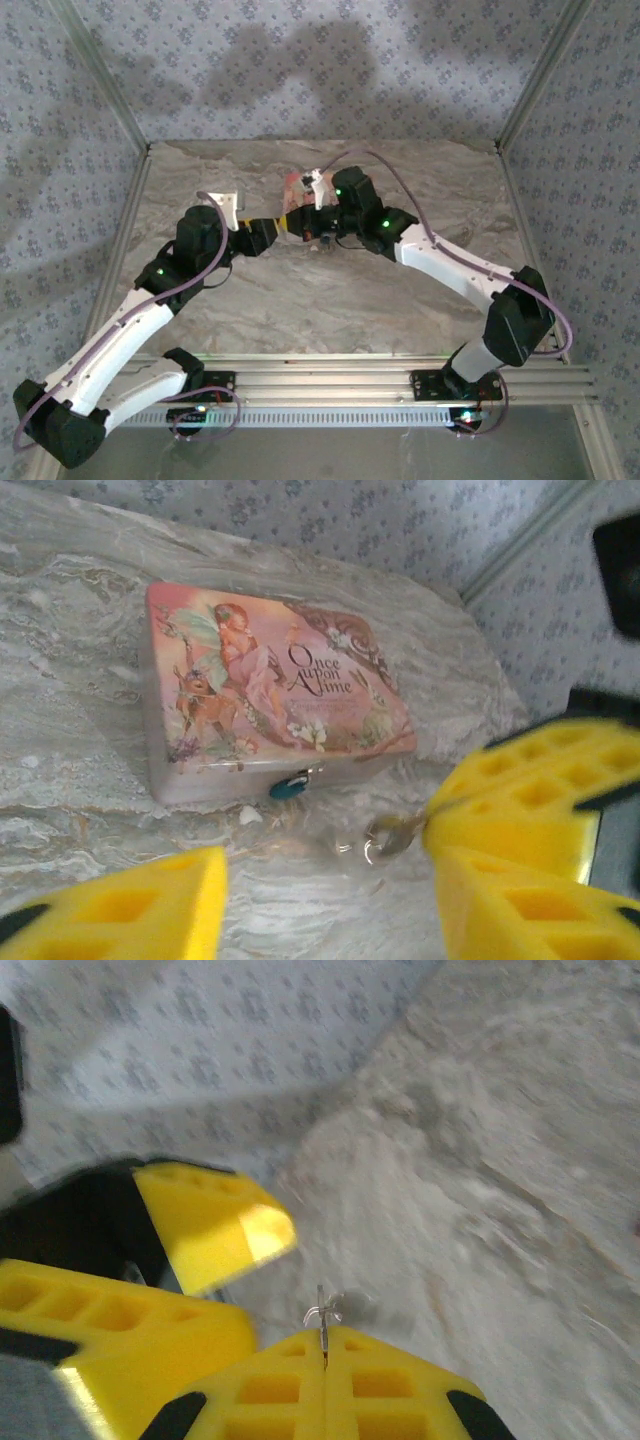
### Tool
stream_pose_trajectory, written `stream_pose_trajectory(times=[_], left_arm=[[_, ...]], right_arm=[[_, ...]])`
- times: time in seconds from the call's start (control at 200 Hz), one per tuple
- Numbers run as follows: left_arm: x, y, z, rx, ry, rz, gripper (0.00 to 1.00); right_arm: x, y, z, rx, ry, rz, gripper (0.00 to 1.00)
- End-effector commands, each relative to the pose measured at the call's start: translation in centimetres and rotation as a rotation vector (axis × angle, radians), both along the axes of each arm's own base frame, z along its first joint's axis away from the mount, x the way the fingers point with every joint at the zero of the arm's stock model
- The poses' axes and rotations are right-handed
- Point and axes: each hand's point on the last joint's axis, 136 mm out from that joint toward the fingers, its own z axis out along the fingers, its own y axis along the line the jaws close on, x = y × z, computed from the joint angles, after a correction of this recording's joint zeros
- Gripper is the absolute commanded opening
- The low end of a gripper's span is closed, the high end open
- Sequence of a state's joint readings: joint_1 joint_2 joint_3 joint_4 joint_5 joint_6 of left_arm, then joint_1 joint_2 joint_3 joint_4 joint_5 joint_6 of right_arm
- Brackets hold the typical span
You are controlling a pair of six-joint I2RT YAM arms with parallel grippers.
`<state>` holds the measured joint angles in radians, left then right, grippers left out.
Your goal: Unlock the padlock with the key
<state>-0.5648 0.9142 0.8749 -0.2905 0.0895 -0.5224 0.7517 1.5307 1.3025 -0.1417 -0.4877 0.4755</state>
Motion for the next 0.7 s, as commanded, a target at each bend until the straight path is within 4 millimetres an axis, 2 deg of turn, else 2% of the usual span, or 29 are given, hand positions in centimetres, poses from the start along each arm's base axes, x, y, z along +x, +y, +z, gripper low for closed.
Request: stream_pose_trajectory(times=[0.0, 0.13, 0.28, 0.455, 0.695], left_arm=[[-1.2, -0.2, 1.1, 0.034, -0.015, -0.111, 0.65], [-1.5, -0.4, 1.6, -0.029, 0.019, -0.206, 0.67], [-2.1, -2.2, 3.7, -0.2, -0.018, -0.369, 0.66], [-4.1, -3.6, 5.6, -0.253, -0.169, -0.544, 0.63], [-5.4, -5.1, 4.9, -0.276, -0.125, -0.7, 0.54]], right_arm=[[-1.3, -2.9, 0.4, -0.178, -0.08, 0.107, 0.0], [-2.8, -4.5, 0.3, -0.261, -0.096, 0.212, 0.0], [-4.7, -4.5, 2.1, -0.169, -0.111, 0.343, 0.0], [-5.7, -4.4, 3.2, -0.094, -0.106, 0.413, 0.0], [-6.4, -4.4, 3.6, -0.064, -0.094, 0.447, 0.0]])
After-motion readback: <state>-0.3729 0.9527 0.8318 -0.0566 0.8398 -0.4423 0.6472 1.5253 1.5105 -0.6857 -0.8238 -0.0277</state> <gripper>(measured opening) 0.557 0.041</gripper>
